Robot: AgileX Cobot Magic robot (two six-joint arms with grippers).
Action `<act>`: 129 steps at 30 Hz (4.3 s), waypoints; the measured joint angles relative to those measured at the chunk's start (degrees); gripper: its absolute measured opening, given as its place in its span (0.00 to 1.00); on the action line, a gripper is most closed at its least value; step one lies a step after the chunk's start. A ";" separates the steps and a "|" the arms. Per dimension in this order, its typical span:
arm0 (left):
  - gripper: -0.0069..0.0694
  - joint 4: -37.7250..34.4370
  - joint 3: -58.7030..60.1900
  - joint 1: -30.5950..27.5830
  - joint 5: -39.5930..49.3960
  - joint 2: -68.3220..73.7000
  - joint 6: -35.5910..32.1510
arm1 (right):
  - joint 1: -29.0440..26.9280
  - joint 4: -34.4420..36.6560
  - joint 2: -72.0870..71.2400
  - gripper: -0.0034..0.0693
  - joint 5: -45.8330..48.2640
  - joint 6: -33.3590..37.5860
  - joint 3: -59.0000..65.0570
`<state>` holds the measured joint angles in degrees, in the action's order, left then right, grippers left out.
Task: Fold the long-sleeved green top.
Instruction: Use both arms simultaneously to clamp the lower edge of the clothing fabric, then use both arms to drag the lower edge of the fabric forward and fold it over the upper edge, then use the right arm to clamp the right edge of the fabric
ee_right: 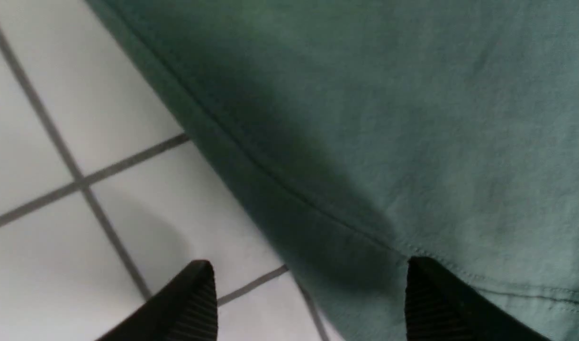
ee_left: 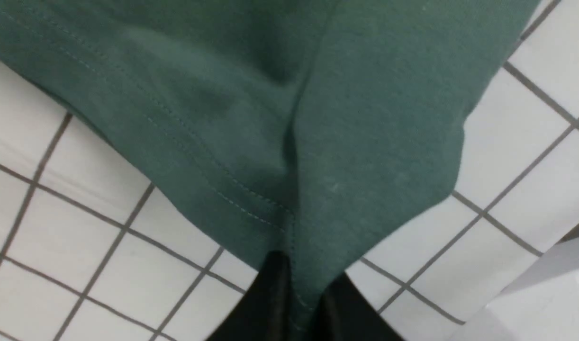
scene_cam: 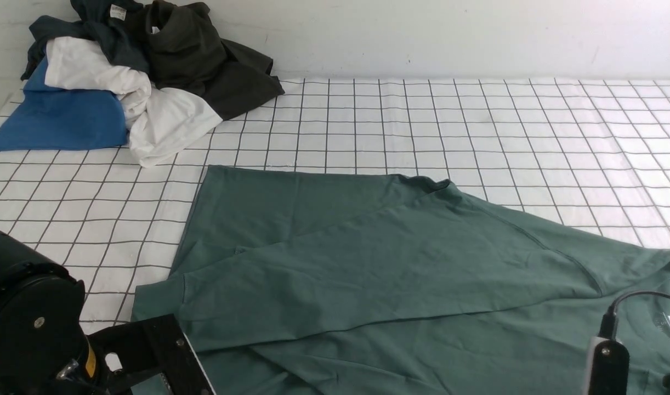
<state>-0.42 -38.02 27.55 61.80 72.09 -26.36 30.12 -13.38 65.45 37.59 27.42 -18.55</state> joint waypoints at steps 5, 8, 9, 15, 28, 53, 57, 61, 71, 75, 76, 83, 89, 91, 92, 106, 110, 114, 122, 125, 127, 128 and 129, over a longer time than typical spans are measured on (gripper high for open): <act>0.12 -0.37 0.17 0.00 -0.65 0.00 0.00 | 0.00 -3.24 1.42 0.66 -3.20 -4.05 0.00; 0.12 -0.48 0.23 0.00 -0.65 0.00 0.00 | 0.00 -4.76 2.76 0.62 -4.38 -5.74 0.00; 0.12 -0.48 0.23 0.00 -0.65 0.00 0.00 | 0.00 -4.83 3.20 0.62 -4.55 -5.86 0.00; 0.12 -0.48 0.23 0.00 -0.65 0.00 0.00 | 0.00 -5.12 5.52 0.55 -4.80 -5.91 -0.79; 0.12 1.44 -3.72 0.00 2.67 -0.30 3.14 | 0.06 -4.61 5.53 0.07 13.36 -3.79 -17.70; 0.13 7.03 -56.81 -17.09 -0.50 35.54 0.50 | -19.36 6.98 40.10 0.07 20.10 6.85 -64.34; 0.13 7.06 -62.02 -17.54 -0.66 41.14 0.37 | -20.00 7.09 44.64 0.07 20.17 6.85 -67.88; 0.13 7.00 -66.30 -18.16 -2.24 47.04 0.37 | -20.91 7.49 49.25 0.07 19.27 5.82 -71.01; 0.31 7.10 -67.85 -19.29 -7.14 51.60 2.51 | -24.13 7.22 51.62 0.30 10.72 -3.20 -71.43; 0.52 8.91 -68.10 -19.43 -8.19 51.65 6.36 | -24.61 6.47 51.67 0.47 10.72 -9.01 -72.92; 0.56 9.51 -68.32 -19.43 -7.96 51.65 7.80 | -24.61 6.71 51.67 0.49 11.48 -9.77 -73.38; 0.70 8.53 -74.67 -19.43 1.97 50.91 14.64 | -22.60 20.70 49.77 0.52 20.74 -8.11 -75.52; 0.53 0.42 -76.07 -19.43 7.23 50.45 12.64 | -15.91 28.08 53.31 0.40 22.14 -0.46 -75.52; 0.41 -1.16 -76.07 -19.43 8.29 50.57 10.96 | -14.44 27.41 55.20 0.35 20.04 -0.21 -75.52; 0.35 -1.55 -76.07 -19.43 8.57 50.64 10.07 | -14.02 26.82 56.24 0.32 18.76 -0.41 -75.52; 0.08 -4.05 -76.07 -19.43 8.62 51.29 6.79 | -16.63 11.16 59.18 0.21 -0.79 -25.52 -79.18; 0.08 -4.99 -76.07 -19.43 8.62 51.29 6.70 | -20.51 6.16 58.86 0.21 7.85 -32.60 -86.13; 0.08 -6.17 -76.07 -19.43 8.62 51.29 6.13 | -24.06 2.89 55.53 0.21 20.22 -31.83 -90.00; 0.08 -11.24 -76.07 -19.43 8.62 51.29 3.01 | -32.09 4.17 42.48 0.21 30.04 -28.76 -77.19; 0.08 -12.31 -76.07 -19.43 8.62 51.29 2.29 | -34.58 5.24 37.71 0.21 26.77 -28.76 -67.58; 0.08 -12.68 -76.07 -19.43 8.62 51.29 1.89 | -36.28 6.00 34.55 0.22 22.64 -29.28 -58.67; 0.08 -12.75 -76.07 -19.43 8.62 51.29 1.87 | -37.19 6.28 33.44 0.22 20.45 -29.85 -55.04; 0.08 -13.03 -76.07 -19.43 8.62 51.29 1.87 | -38.32 6.38 32.70 0.23 17.90 -30.49 -51.86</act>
<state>-13.45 -114.09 8.12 70.43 123.38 -24.49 -8.20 -6.99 98.15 55.48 -3.08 -70.41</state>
